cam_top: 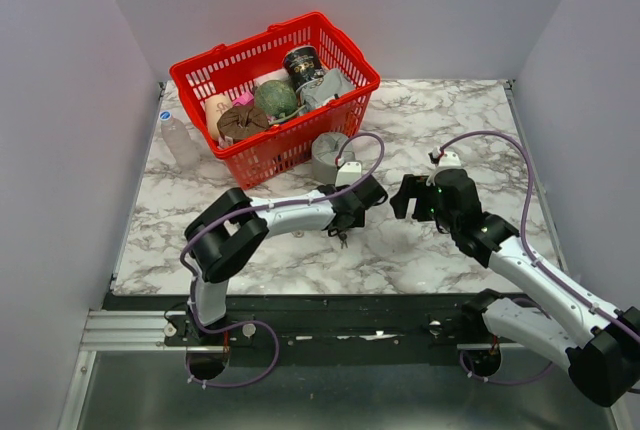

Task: Unlock with the key

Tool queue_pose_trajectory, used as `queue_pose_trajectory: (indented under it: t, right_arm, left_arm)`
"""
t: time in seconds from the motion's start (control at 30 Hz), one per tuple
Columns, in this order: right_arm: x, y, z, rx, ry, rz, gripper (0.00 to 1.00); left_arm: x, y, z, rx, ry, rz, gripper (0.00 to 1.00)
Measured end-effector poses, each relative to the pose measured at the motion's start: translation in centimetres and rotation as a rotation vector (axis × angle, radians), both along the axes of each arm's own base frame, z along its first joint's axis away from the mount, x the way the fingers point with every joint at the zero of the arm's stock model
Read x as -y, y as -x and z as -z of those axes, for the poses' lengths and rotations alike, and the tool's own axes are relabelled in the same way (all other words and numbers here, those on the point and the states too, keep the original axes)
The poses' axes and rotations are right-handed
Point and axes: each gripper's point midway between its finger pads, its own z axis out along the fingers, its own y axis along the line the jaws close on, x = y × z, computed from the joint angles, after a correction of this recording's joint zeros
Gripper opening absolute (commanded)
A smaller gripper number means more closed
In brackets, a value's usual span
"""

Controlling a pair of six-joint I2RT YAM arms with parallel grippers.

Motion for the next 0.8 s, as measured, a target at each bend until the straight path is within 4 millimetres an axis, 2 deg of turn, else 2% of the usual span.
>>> queue_pose_trajectory:
  t: [0.1, 0.27, 0.67, 0.8]
  right_arm:
    - [-0.01, -0.01, -0.02, 0.001, -0.001, 0.0, 0.9]
    - [-0.01, -0.01, -0.08, 0.003, -0.002, 0.0, 0.9]
    - [0.11, 0.15, -0.69, 0.025, -0.015, 0.001, 0.9]
    - [0.15, 0.21, -0.93, 0.033, -0.02, 0.001, 0.9]
  left_arm:
    - [-0.05, -0.11, 0.01, -0.002, -0.017, 0.0, 0.01]
    - [-0.06, -0.24, 0.07, -0.006, -0.038, 0.002, 0.11]
    - [0.02, -0.09, 0.08, -0.007, -0.042, 0.007, 0.59]
    - [0.05, 0.03, 0.1, -0.006, -0.046, 0.01, 0.7]
